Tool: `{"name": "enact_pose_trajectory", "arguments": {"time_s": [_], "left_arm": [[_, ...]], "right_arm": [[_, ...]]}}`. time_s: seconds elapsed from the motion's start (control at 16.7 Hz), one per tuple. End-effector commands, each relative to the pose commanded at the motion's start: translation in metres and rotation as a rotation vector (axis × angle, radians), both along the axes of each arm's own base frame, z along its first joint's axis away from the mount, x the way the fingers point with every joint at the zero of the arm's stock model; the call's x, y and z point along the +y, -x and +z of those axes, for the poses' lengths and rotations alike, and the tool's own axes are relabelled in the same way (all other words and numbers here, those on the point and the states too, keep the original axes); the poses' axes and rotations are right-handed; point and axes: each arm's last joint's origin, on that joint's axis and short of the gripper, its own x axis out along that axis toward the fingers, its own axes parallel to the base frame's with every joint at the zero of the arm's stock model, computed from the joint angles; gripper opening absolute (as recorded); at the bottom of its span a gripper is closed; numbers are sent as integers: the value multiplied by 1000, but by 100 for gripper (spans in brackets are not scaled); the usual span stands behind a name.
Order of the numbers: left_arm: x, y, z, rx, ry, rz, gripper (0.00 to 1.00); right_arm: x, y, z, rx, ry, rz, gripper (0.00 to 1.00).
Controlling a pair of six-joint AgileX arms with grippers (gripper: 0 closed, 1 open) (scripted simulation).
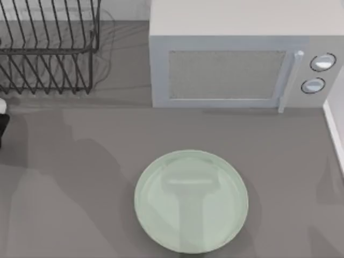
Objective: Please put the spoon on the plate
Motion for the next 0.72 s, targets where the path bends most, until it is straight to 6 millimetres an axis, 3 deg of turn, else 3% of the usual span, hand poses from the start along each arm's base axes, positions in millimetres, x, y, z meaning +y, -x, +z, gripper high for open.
{"name": "enact_pose_trajectory", "arguments": {"time_s": [0.12, 0.72], "left_arm": [[0, 0, 0, 0, 0, 0, 100], [0, 0, 0, 0, 0, 0, 25]], "right_arm": [[0, 0, 0, 0, 0, 0, 100], [0, 0, 0, 0, 0, 0, 100]]}}
